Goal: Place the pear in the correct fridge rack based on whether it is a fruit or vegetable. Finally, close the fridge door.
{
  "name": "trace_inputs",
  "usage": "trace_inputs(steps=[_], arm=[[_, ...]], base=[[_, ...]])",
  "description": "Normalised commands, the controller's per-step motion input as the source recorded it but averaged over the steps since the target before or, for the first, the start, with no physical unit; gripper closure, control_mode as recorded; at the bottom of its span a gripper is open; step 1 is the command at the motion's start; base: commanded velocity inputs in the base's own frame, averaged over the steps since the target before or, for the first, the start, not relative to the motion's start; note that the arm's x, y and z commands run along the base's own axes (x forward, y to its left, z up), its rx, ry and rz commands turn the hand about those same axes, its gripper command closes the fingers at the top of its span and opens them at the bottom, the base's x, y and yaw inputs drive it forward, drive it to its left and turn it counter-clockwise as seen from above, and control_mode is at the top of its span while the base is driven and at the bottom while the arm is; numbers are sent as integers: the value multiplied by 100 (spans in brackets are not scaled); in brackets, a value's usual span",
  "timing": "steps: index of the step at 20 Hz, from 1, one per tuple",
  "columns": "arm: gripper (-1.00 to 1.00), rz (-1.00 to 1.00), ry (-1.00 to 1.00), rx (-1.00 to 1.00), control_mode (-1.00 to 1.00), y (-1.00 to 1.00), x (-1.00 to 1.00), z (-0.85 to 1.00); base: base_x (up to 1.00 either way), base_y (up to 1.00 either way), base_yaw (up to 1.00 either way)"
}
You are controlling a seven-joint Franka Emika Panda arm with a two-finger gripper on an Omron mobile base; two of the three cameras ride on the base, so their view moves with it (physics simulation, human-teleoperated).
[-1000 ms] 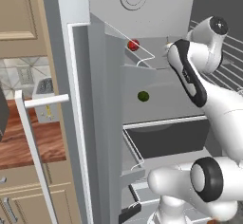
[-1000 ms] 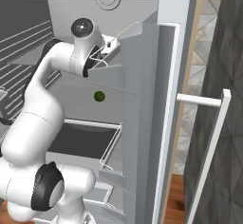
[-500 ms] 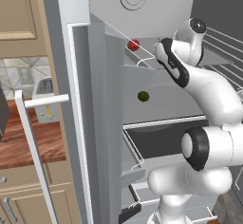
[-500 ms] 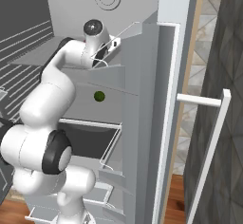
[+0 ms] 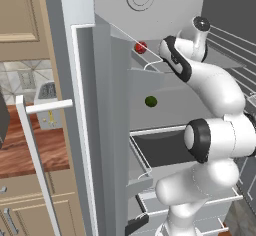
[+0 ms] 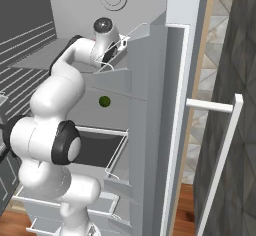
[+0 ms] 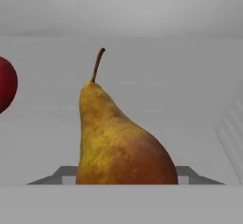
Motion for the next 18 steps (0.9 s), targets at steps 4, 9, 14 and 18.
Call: trace_inputs(steps=[4,9,14,18], arm=[[-100,0,-11,0,-100,5,-6,-19],[-100,0,-12,0,-100,13,-23,-2],[-100,0,-6,0,-100,4,-54,0],[-100,-2,-7,0,-100,0,-74,21]], base=[[0,0,0],[0,0,0],[0,0,0],[0,0,0]])
